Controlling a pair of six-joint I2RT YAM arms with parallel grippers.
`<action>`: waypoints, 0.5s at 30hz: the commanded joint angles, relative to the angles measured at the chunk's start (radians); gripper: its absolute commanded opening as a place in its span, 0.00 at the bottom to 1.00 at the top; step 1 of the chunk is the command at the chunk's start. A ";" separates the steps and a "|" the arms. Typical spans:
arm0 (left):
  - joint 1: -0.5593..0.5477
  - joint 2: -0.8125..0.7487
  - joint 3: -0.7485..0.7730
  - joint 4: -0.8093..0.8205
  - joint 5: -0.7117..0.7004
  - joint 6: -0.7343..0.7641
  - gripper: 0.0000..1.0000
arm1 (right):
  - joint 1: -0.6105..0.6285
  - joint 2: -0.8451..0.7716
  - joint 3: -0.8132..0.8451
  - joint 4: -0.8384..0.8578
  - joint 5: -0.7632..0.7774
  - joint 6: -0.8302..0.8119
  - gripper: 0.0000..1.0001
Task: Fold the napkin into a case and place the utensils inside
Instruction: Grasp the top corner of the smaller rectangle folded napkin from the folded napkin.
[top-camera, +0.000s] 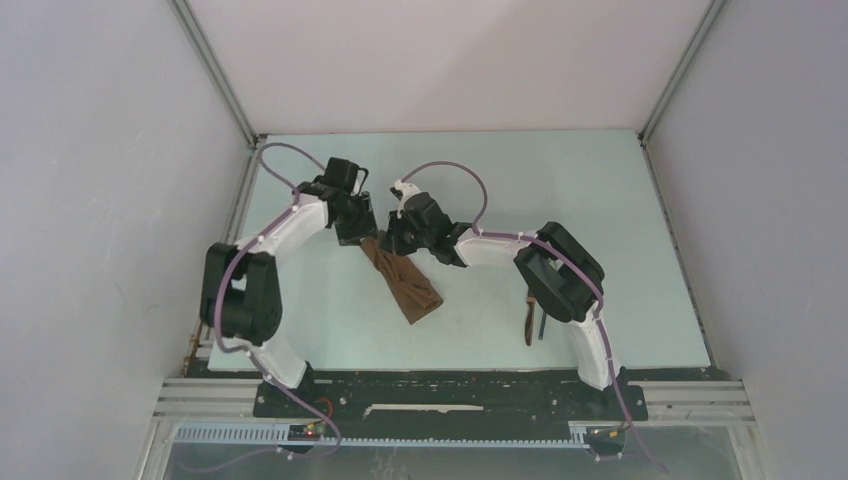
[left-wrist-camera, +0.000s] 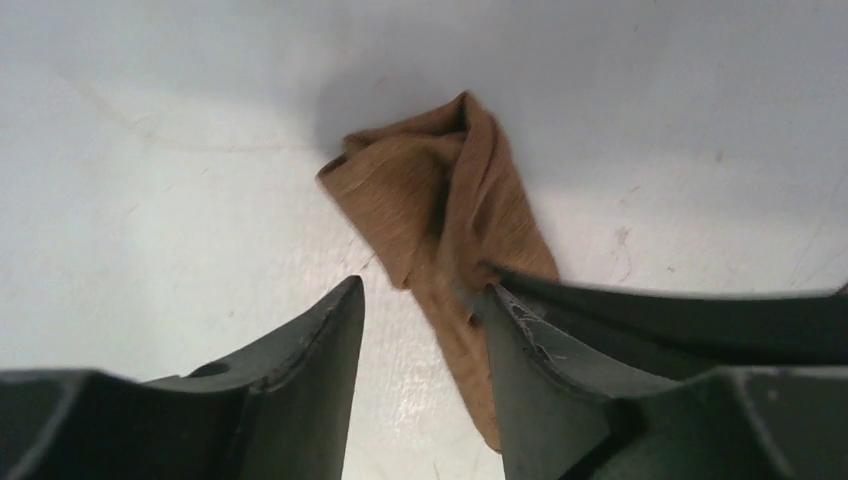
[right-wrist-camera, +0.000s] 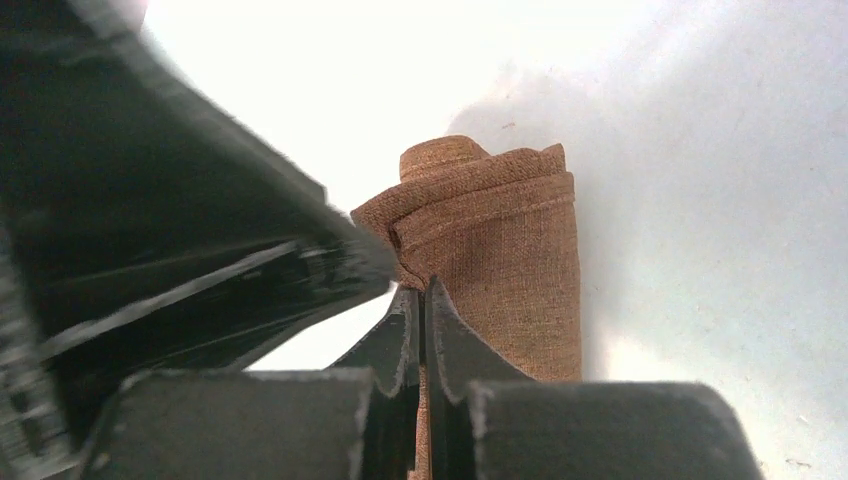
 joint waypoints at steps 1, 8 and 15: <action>0.005 -0.187 -0.148 0.139 -0.150 -0.082 0.52 | -0.006 -0.051 -0.002 -0.016 0.039 0.104 0.00; -0.012 -0.187 -0.272 0.257 -0.093 -0.114 0.32 | -0.021 -0.066 -0.019 -0.005 0.033 0.167 0.00; -0.072 -0.092 -0.194 0.225 -0.128 -0.069 0.35 | -0.028 -0.065 -0.024 0.008 0.015 0.179 0.00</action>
